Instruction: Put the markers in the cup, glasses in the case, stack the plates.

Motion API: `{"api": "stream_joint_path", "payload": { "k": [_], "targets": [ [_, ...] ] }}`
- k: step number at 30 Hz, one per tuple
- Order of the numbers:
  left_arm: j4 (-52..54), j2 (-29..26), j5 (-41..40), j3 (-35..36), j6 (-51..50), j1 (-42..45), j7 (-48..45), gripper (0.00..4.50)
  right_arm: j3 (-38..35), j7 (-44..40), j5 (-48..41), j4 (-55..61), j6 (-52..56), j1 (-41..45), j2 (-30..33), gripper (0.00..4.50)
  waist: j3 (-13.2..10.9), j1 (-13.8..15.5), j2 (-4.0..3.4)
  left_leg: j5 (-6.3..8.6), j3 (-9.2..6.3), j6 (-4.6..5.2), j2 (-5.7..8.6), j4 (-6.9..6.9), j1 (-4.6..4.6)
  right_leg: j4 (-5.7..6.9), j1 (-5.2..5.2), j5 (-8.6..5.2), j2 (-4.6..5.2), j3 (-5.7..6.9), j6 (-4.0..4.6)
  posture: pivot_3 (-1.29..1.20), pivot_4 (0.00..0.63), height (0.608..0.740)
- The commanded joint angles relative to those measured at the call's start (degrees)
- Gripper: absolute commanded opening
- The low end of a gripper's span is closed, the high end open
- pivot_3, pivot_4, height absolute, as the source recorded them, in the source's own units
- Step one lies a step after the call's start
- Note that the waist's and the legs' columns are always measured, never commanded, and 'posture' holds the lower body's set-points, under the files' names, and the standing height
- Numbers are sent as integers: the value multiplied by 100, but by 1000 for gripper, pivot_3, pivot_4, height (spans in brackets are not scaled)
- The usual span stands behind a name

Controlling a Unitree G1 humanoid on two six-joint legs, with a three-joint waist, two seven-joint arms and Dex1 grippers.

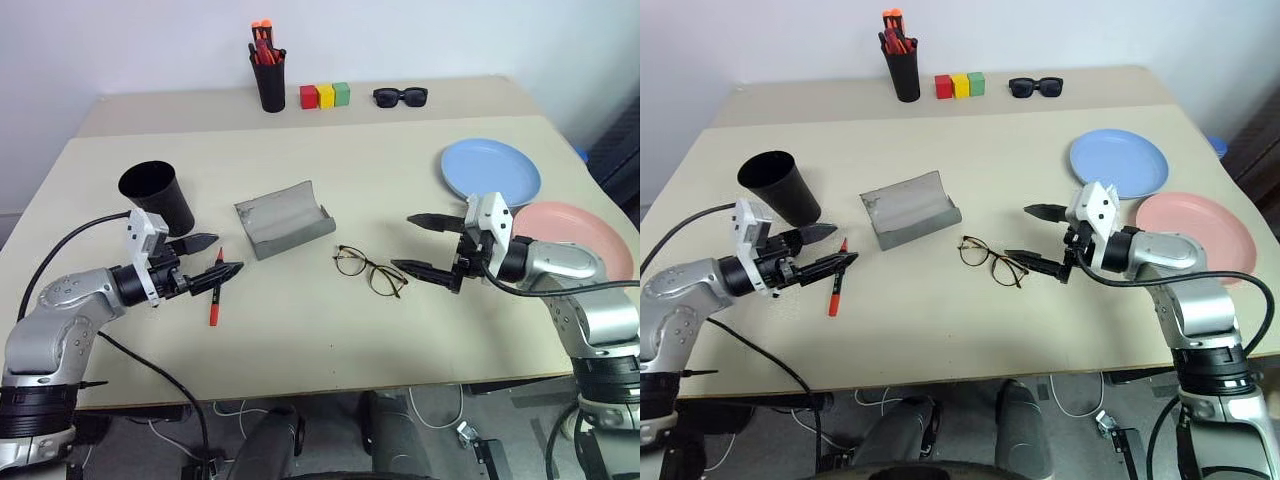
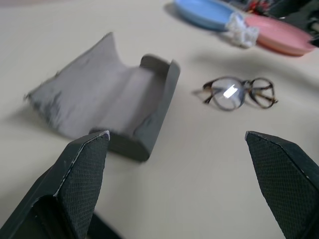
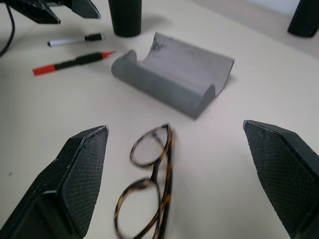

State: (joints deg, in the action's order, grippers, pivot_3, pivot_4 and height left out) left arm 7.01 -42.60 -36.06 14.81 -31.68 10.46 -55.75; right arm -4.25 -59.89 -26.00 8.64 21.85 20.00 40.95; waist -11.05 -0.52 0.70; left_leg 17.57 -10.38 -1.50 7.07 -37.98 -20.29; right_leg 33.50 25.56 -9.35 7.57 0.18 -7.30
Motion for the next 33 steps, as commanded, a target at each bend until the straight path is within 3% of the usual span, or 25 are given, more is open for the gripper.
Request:
{"api": "stream_joint_path", "payload": {
  "k": [1, 11, 18, 30, 33],
  "targets": [
    [108, -142, -246, 307, -274, 78, 112, 4500, -95, 46, -94, 156, -30, 233, -2, 4423, 0, -6, 0, 0, 0, 0, -1, 0, 1, 0, 0, 0, 0, 0, 0, 0, 150, 740],
    [429, -331, -122, 1061, -1136, -191, 1646, 4500, 173, 88, -19, 113, -95, 514, -208, 4423, 0, -11, 1, 1, 0, 1, -1, 1, -1, -3, 0, 0, -1, -1, 0, 0, 150, 740],
    [497, -356, 295, 1426, -1378, -745, 2389, 4500, 554, 275, 21, 234, -132, 887, -776, 4423, -1, -10, -1, 3, 1, -2, -3, 4, 2, -2, 1, 0, -3, -4, 0, 0, 150, 740],
    [-822, 89, 1085, 485, -1319, 487, 3205, 4500, 612, 363, 63, 400, -169, 897, -857, 4423, 1, 120, 2, 1, 1, -6, -1, 1, 3, -1, -1, 7, -6, -3, 1, 0, 150, 740],
    [-1044, 176, 981, 267, -1622, 808, 3019, 4500, 557, 410, 50, 406, -198, 861, -859, 4423, 1, 97, 2, 1, 1, -6, -2, 1, 2, -3, 1, 7, -7, -3, 1, 0, 150, 740]
  ]
}}
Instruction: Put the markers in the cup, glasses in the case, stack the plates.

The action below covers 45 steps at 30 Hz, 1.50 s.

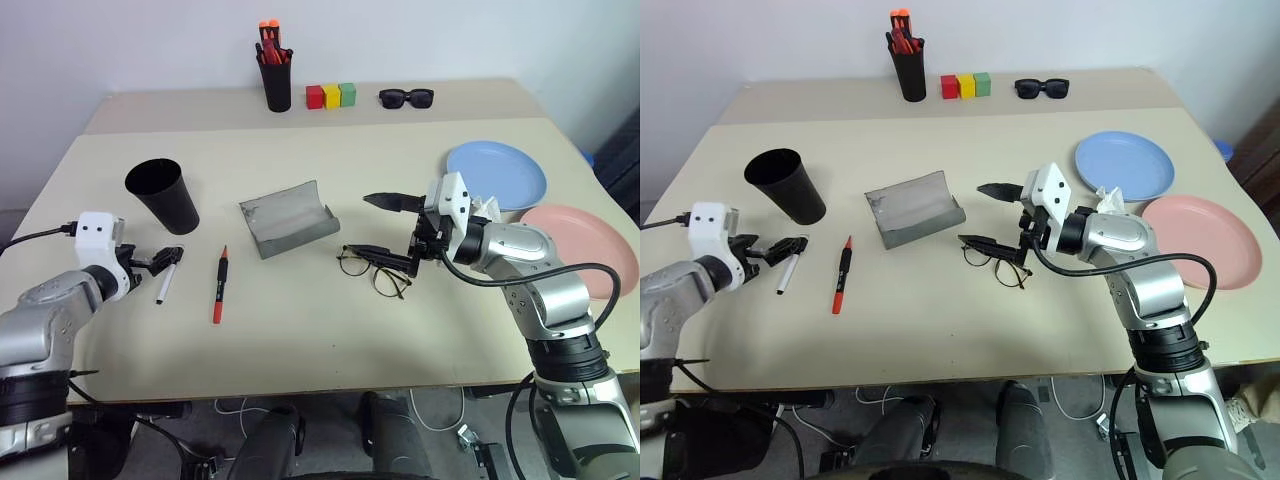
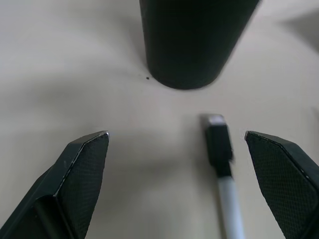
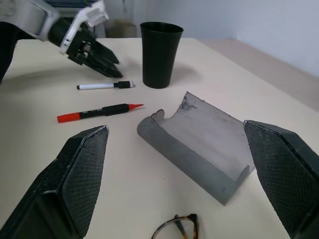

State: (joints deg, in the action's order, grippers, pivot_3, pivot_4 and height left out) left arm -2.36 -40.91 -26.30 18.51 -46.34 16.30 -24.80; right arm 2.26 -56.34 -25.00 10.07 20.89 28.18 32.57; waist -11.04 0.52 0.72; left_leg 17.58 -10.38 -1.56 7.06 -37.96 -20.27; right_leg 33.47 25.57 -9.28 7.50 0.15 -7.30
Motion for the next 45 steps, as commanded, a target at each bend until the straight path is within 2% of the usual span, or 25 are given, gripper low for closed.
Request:
{"api": "stream_joint_path", "payload": {
  "k": [1, 6, 12, 13, 15, 16, 19, 23, 24, 27, 30, 38, 45],
  "targets": [
    [-196, 48, 6, -137, -229, 321, -62, 4500, -109, 72, -46, 264, -122, 17, -21, 4423, 0, -7, 0, 0, 1, 0, 0, 0, 0, -1, 0, 0, 0, 0, 0, 0, 150, 740],
    [-299, 80, -97, -302, -1101, 565, -43, 4500, -123, 169, 14, 207, -219, -23, -37, 4423, 0, -18, -1, 0, 0, 0, 0, 0, 0, -2, 0, 0, 0, 0, 0, 0, 150, 740],
    [66, 80, -165, -255, -1669, 437, -79, 1732, -124, 252, 51, 125, -317, -36, -51, 4500, 2, -22, -3, 0, 1, 0, 0, 0, 3, 0, -1, 0, 1, -1, -1, 0, 150, 740],
    [150, 65, -198, -236, -1752, 426, -114, 1117, -111, 259, 61, 106, -331, -27, -62, 4500, 2, -21, -3, 0, 2, 0, 0, 0, 3, 0, -1, 0, 1, -1, -1, 0, 150, 740],
    [319, -24, -247, -212, -1892, 394, -213, 183, -89, 272, 74, 74, -346, 7, -80, 4500, 2, -21, -3, 0, 2, 0, 0, 0, 3, 0, -1, 0, 1, -1, -1, 0, 150, 740],
    [426, -101, -268, -221, -1895, 351, -311, 41, -79, 275, 88, 59, -363, 20, -88, 4500, 2, -22, -3, 0, 2, 0, 0, 0, 3, 0, -1, 0, 1, -1, -1, 0, 150, 740],
    [887, -308, -533, -226, -2022, 202, -727, 41, -101, 280, 79, 5, -353, 63, -110, 4500, 1, -34, -3, 0, 3, 0, 0, 0, 1, 0, 0, 0, 1, -2, -1, 0, 150, 740],
    [1653, -457, -717, -183, -756, -128, -1792, 41, -76, 209, 159, -122, -462, 81, -81, 4500, -1, -29, -1, 1, 3, 0, -1, 0, -1, -1, 2, 0, 1, -2, -1, 0, 150, 740],
    [1837, -371, -925, -66, -511, -132, -2076, 41, -73, 200, 170, -172, -479, 99, -92, 4500, -1, -28, 1, 0, 3, -1, -1, 0, -4, -2, 3, 0, 1, -1, 0, 0, 150, 740],
    [1956, 74, -993, 202, 483, 221, -2020, 41, -51, 189, 187, -300, -521, 186, -143, 4500, -2, 14, -1, 1, 5, -1, -2, 0, -4, -3, 2, 1, 2, -2, 2, 0, 150, 740],
    [1527, 479, -830, 432, 1478, 904, -1701, 41, -37, 187, 208, -408, -555, 269, -210, 4500, -1, 18, 1, -3, 4, -7, -3, -2, -3, -4, 1, 8, 0, -1, 10, 0, 150, 740],
    [-731, 733, 188, 730, 4309, 2321, -850, 41, -18, 184, 226, -415, -548, 299, -229, 4500, 0, -11, 1, -20, 18, -37, -5, -1, -1, -20, 1, 17, -14, -8, 6, 0, 150, 740],
    [-2656, 869, 493, 773, 6098, 2868, -648, 41, -56, 252, 178, -230, -389, 273, -173, 4500, 1, 8, 2, -20, 20, -37, -4, -5, -7, -30, 0, 24, -14, -9, -1, 0, 150, 740]
  ]
}}
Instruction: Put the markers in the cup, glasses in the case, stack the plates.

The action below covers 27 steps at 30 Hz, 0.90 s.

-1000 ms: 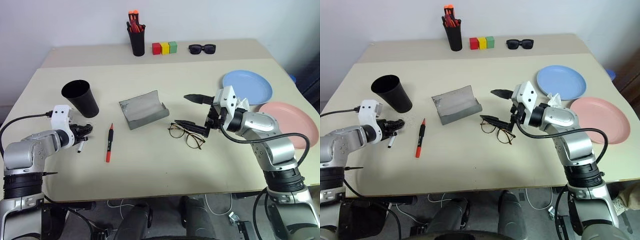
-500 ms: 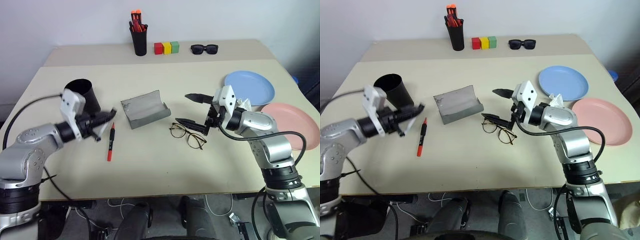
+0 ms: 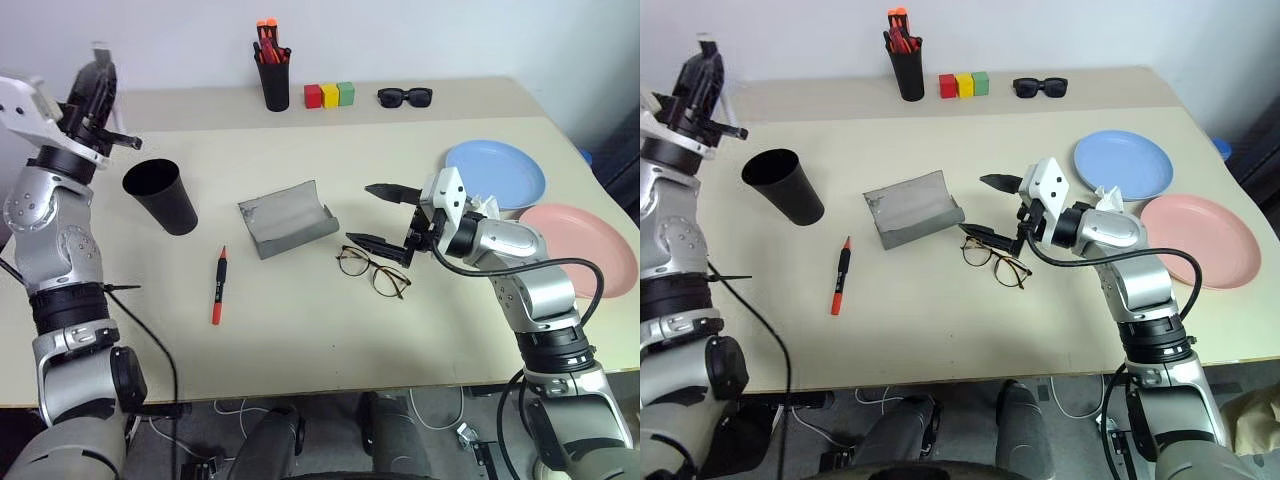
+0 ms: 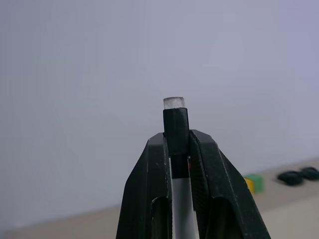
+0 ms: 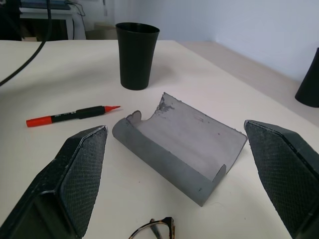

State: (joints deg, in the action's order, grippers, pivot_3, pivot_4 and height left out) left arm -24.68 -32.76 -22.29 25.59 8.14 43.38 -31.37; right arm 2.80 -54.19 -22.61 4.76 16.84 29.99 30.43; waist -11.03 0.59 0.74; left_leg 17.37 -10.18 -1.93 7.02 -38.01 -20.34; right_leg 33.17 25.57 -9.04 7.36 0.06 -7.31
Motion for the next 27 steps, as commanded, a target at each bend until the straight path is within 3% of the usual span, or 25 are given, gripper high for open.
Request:
{"api": "stream_joint_path", "payload": {
  "k": [1, 12, 13, 20, 23, 27],
  "targets": [
    [-626, 115, 38, 81, 774, 170, -37, 41, -123, 41, -69, 328, 36, 87, 54, 4500, 0, 2, 0, 0, 0, 0, 0, 0, 0, 0, 0, 0, 0, 0, 0, 0, 150, 740],
    [-2028, 411, -62, 30, 1861, 102, -578, 41, -153, 139, -71, 458, 141, 78, 86, 4500, 1, -20, 2, 0, 1, 2, 0, -6, -2, 2, 0, 3, 0, -1, -2, 0, 150, 740],
    [-2068, 409, -58, 20, 1898, 106, -617, 978, -149, 140, -56, 430, 122, 99, 84, 4500, 1, -20, 2, 1, 2, 2, 0, -6, -2, 2, 0, 4, 0, -1, -2, 0, 150, 740],
    [-1647, 424, -225, -7, 1736, -40, -815, 4441, -129, 147, -23, 331, 76, 157, 50, 4500, 1, -32, 2, 1, 1, 3, 0, -6, -2, 2, 0, 4, 0, -1, -3, 0, 150, 740],
    [-638, 314, -232, -227, 749, -367, -599, 4482, -102, 153, -3, 298, 48, 165, 19, 4500, 1, -42, 2, 1, 1, 3, -1, -6, -2, 3, 0, 4, 0, -1, -3, 0, 150, 740],
    [1775, 30, -577, -583, -1487, -1116, 24, 4482, -110, 130, -3, 265, 12, 163, 20, 4500, 1, -112, 2, 7, -1, 14, -7, -6, -2, 4, 1, 4, -1, -5, -3, 0, 150, 740]
  ]
}}
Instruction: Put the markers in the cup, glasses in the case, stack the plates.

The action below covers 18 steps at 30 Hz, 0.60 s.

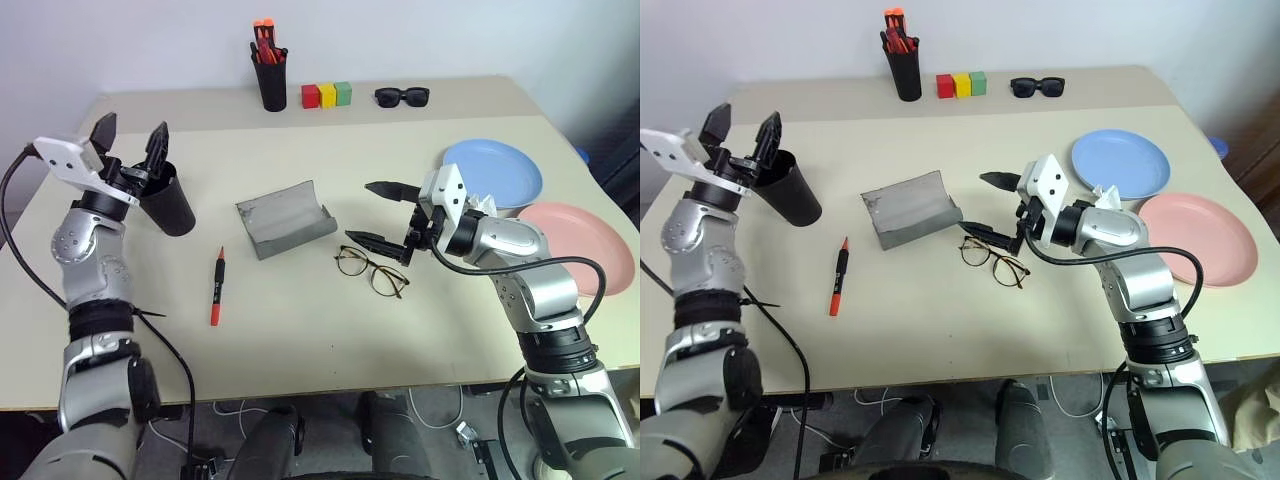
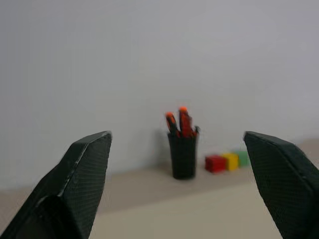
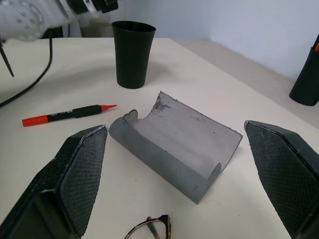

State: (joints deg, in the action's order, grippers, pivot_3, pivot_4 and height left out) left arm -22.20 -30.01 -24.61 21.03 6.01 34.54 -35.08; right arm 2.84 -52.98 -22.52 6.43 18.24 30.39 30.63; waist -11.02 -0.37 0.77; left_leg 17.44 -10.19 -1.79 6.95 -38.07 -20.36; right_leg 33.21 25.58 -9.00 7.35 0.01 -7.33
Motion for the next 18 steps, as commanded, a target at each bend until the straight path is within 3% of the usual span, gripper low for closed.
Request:
{"api": "stream_joint_path", "payload": {
  "k": [1, 5, 9, 13, 18],
  "targets": [
    [2207, -362, -497, -199, -1940, -436, 597, 4482, -113, 3, -10, 81, -143, 122, -3, 4500, 0, -30, 0, 0, -1, 0, -1, 0, 0, 1, 0, 0, 0, 0, 0, 0, 150, 740],
    [4404, -800, -998, -523, -4502, -1044, 1542, 4482, -87, -50, 10, -35, -215, 157, -32, 4500, 0, -42, -1, 12, -1, 20, -2, 1, 2, 7, 2, 0, -2, -3, 0, 0, 150, 740],
    [5554, -621, -1460, -560, -6391, -1302, 2638, 4482, -70, -111, 20, -161, -290, 216, -58, 4500, 0, -34, -2, 14, 10, 23, -2, 3, 13, 14, 1, -1, -3, -16, -1, 0, 150, 740],
    [5746, -181, -1501, -239, -7960, -1342, 3450, 4482, -59, -143, 26, -199, -327, 230, -67, 4500, 0, -33, -2, 13, 14, 22, -14, 3, 15, 13, 1, -1, -22, -27, 1, 0, 150, 740],
    [5628, 235, -1331, 25, -8776, -1566, 3632, 4482, -52, -159, 51, -214, -362, 218, -61, 4500, 0, -33, -1, 15, 28, 5, -35, 3, 20, 9, 1, 3, -43, -39, 8, 0, 150, 740]
  ]
}}
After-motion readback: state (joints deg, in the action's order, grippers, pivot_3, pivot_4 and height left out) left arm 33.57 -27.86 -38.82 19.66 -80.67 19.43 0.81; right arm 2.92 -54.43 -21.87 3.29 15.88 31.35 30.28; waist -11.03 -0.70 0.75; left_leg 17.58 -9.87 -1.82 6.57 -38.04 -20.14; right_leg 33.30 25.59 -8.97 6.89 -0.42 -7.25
